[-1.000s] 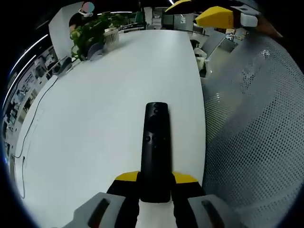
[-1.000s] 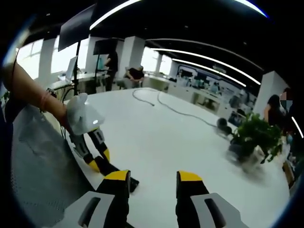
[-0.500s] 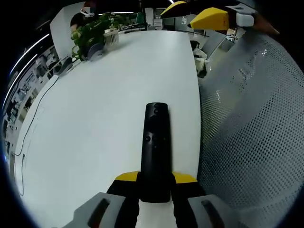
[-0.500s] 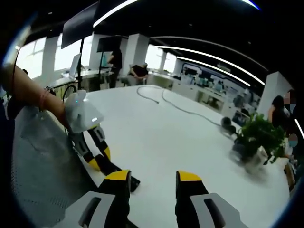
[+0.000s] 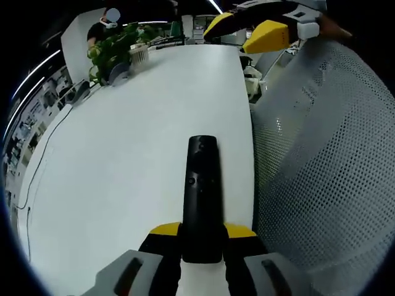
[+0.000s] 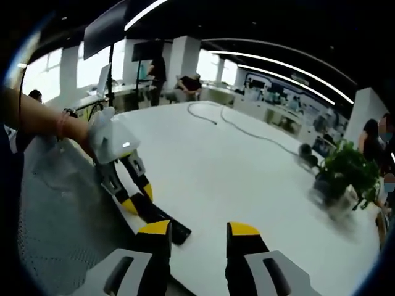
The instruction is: Press the specified remote control buttons in sequence, fully releasing each button before pressing the next.
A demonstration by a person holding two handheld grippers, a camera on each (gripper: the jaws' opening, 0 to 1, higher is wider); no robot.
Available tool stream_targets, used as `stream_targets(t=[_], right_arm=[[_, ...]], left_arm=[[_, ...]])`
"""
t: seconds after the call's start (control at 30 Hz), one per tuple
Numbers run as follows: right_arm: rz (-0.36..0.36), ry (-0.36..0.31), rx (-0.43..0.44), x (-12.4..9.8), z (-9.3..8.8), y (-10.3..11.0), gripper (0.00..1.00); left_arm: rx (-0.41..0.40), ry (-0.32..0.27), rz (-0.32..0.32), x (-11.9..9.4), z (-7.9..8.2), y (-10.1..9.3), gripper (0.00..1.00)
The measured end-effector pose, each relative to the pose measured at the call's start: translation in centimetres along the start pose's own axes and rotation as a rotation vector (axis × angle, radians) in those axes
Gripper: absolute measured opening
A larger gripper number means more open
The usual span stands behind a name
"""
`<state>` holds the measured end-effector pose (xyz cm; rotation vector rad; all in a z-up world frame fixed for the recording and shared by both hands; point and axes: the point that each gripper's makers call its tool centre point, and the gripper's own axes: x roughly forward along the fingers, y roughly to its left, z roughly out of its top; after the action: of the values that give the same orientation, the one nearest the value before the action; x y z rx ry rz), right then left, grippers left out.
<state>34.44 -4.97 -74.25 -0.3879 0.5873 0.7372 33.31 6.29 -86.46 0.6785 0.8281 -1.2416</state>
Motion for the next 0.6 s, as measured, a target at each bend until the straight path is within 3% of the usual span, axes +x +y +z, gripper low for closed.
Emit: stream_targets(t=[0.17,0.33,0.5,0.6], right_arm=[[0.066,0.032,0.036,0.3,-0.5,0.9,0.29],[0.163,0.058,0.138,0.7,-0.9,1.3,0.27],[0.212,0.088,0.15,1.4,-1.2,0.9,0.25],[0.254,0.139,0.104,1.9,-1.9,1.2,0.24]], left_arm=[[0.026,-0.016,-0.021,0.0,0.0,-0.1,0.26],[0.053,-0.018,-0.037,0.0,0.0,-0.1,0.26],[0.075,-0.017,-0.049,0.0,0.1,-0.2,0.25],[0.111,-0.037,-0.076,0.0,0.1,-0.5,0.25]])
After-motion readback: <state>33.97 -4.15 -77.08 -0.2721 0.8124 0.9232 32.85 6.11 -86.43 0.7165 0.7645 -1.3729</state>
